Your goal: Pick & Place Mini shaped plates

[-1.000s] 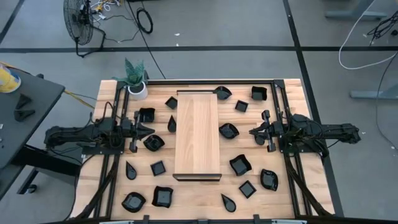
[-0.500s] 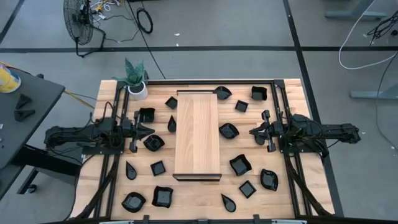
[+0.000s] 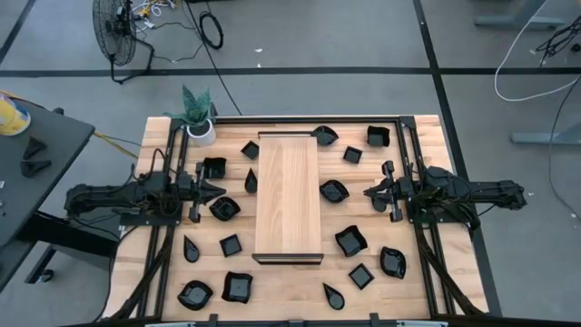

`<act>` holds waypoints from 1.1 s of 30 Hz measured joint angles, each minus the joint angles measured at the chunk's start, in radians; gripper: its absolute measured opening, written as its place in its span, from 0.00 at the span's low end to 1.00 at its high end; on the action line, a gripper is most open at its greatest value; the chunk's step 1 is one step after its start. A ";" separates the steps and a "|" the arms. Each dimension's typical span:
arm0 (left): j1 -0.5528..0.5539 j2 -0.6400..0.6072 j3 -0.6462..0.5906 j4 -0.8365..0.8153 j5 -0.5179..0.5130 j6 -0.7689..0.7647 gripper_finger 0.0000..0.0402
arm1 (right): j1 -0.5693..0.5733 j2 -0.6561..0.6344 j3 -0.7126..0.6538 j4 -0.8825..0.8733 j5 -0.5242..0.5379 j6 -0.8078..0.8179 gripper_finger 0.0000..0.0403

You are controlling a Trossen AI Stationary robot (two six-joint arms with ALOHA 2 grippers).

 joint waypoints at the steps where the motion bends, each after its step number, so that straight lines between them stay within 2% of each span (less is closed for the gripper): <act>1: 0.000 0.000 0.000 0.000 0.000 0.000 0.02 | 0.000 0.000 0.000 0.000 0.000 0.000 0.07; 20: 0.000 0.000 0.000 0.015 0.000 0.000 0.02 | 0.000 0.000 0.000 0.000 0.000 0.000 0.07; 28: 0.000 0.000 0.000 0.156 -0.019 -0.059 0.02 | 0.000 0.000 0.000 0.020 0.000 0.000 0.07; 33: 0.000 0.000 0.000 0.253 -0.019 -0.168 0.02 | 0.000 0.000 0.000 0.185 0.000 0.032 0.07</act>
